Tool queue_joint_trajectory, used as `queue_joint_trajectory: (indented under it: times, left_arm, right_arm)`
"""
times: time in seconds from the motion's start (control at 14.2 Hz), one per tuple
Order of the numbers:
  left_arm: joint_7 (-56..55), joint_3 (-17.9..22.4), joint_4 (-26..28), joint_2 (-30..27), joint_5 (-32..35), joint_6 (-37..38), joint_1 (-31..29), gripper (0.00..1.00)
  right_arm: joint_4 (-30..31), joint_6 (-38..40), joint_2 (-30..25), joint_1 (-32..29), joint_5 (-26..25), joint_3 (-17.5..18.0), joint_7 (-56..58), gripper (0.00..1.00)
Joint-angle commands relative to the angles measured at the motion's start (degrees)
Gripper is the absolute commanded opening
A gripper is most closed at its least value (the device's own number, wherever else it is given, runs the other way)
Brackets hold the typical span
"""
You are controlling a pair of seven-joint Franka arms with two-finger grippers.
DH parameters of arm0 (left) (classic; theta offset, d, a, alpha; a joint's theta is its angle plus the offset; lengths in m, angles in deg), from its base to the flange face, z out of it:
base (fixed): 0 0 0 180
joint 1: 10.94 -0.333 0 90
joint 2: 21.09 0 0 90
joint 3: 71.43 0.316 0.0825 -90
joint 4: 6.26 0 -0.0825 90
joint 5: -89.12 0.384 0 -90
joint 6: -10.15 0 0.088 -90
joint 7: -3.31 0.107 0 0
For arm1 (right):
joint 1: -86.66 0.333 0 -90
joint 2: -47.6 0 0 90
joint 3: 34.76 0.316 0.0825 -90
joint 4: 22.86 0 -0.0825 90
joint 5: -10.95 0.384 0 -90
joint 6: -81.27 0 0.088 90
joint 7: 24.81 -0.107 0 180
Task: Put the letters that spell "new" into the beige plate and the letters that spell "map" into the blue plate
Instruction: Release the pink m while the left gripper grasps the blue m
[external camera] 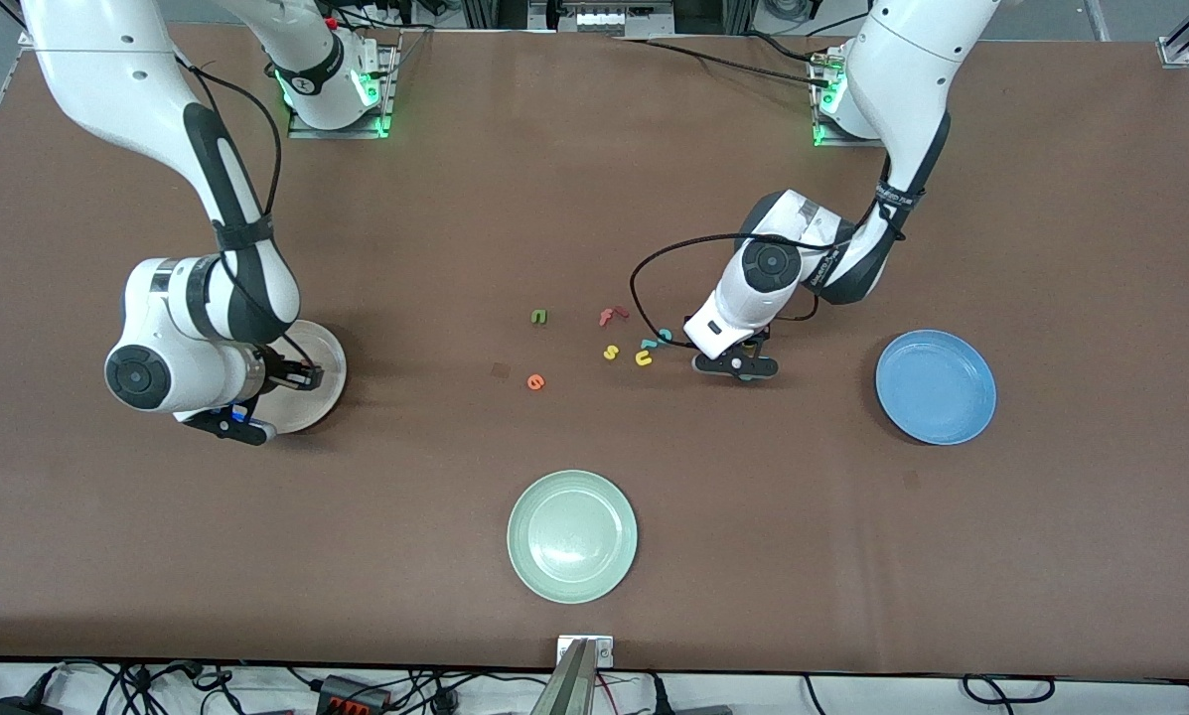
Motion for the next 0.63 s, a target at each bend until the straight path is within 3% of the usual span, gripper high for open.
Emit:
queue_joint_trajectory:
  times: [0.0,0.07,0.21,0.28,0.42,0.56]
  left_arm:
    - [-0.04,0.53,-0.37,0.75,1.14,-0.81,0.57,0.39]
    - [-0.04,0.53,-0.37,0.84,1.14,-0.81,0.57,0.35]
    - [-0.22,0.62,-0.46,0.49,1.14,-0.64,0.48,0.12]
    - [-0.22,0.62,-0.46,-0.12,1.23,0.06,0.39,0.06]
    - [0.22,1.4,-0.89,-4.41,1.23,6.0,-0.48,0.05]
    - [4.24,2.28,-5.53,-7.06,1.23,17.84,-3.11,0.06]
  right_arm:
    - [0.64,-0.71,-2.19,5.3,0.83,0.25,0.93,1.0]
    - [0.46,-1.59,-2.19,7.84,1.1,0.25,0.76,1.0]
    - [0.81,-4.22,-2.1,13.73,1.1,0.16,-0.03,1.0]
    - [0.9,-5.36,-1.92,15.41,1.19,0.16,-1.17,1.0]
    - [1.07,-7.3,-1.49,19.36,1.27,0.16,-6.08,1.0]
    - [1.07,-9.41,0.0,23.84,1.27,0.16,-13.18,1.0]
